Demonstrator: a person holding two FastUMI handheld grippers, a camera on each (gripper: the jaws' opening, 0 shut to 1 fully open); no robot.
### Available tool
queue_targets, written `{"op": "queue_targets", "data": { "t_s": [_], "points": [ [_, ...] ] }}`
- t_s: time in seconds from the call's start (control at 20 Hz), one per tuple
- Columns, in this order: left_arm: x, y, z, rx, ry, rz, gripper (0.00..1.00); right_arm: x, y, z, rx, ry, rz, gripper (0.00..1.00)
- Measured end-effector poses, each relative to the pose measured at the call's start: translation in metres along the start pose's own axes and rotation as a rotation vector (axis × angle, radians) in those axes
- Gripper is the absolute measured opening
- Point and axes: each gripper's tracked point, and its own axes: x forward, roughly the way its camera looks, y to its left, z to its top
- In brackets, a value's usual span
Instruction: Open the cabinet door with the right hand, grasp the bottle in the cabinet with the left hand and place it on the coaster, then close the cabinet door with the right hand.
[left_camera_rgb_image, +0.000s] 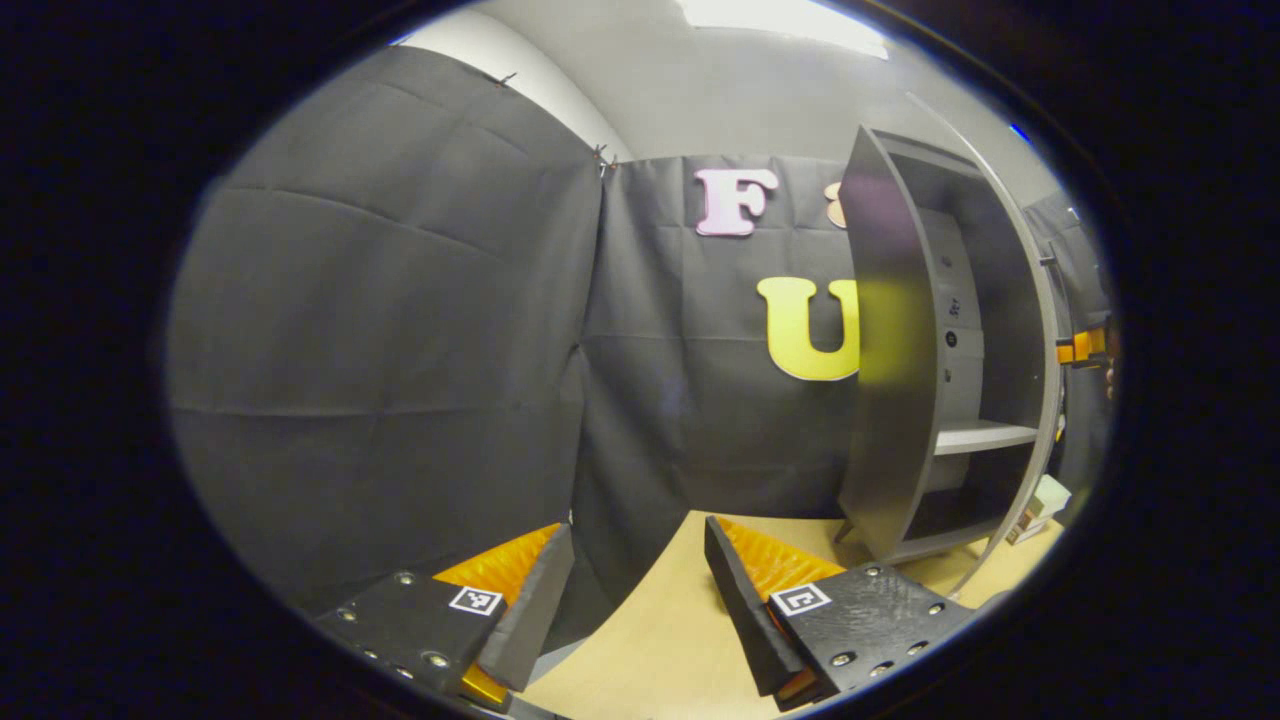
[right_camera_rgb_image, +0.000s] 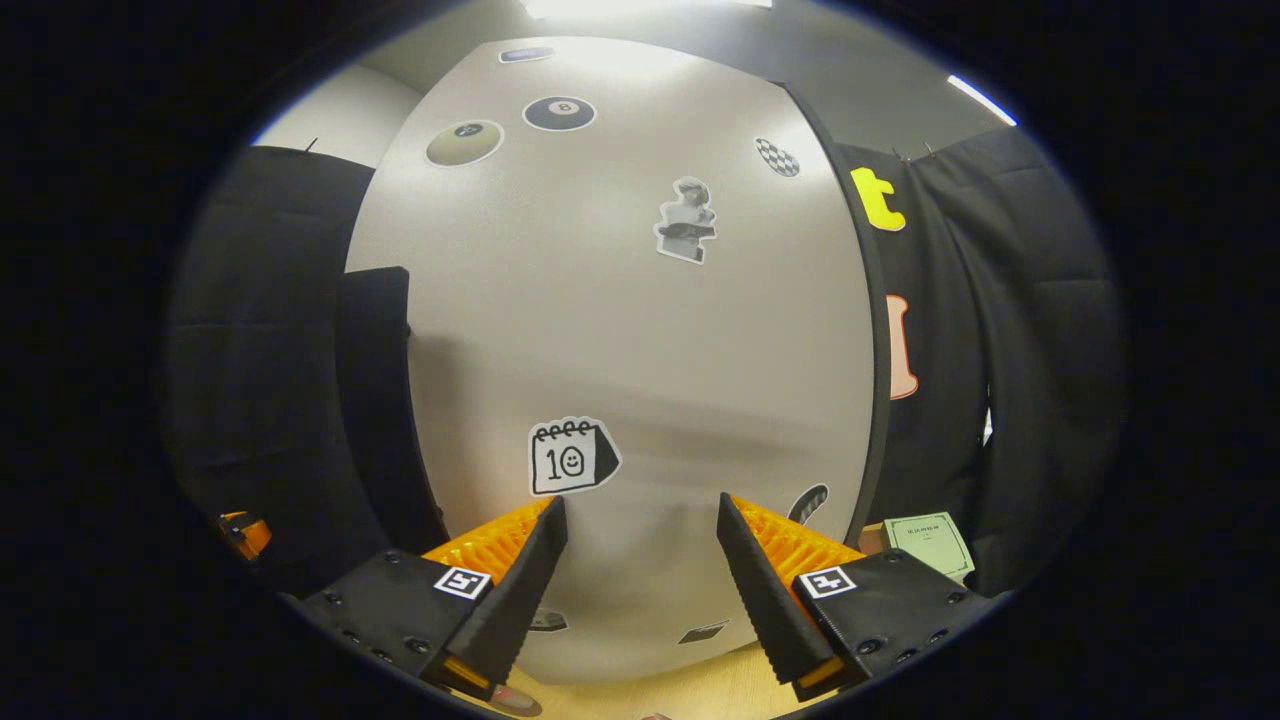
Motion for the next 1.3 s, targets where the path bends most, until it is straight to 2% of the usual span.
{"op": "queue_targets", "data": {
  "t_s": [0.05, 0.1, 0.75, 1.0, 1.3],
  "points": [
    [0.000, 0.004, -0.002, -0.003, 0.005, 0.005, 0.82, -0.002, 0.000, 0.000, 0.006, -0.003, -0.002, 0.93],
    [0.000, 0.008, -0.003, -0.006, 0.008, 0.011, 0.80, -0.002, 0.000, 0.000, 0.010, -0.002, -0.004, 0.98],
    [-0.013, 0.056, -0.005, -0.007, 0.015, 0.057, 0.81, -0.005, 0.001, -0.001, -0.015, -0.043, -0.093, 0.98],
    [-0.003, 0.024, 0.010, 0.022, 0.007, 0.020, 0.82, -0.020, -0.004, 0.002, -0.043, -0.063, -0.065, 0.98],
    [0.003, -0.076, 0.047, 0.040, -0.042, -0.044, 0.82, -0.073, -0.048, 0.018, -0.050, -0.082, -0.014, 0.98]
  ]
}}
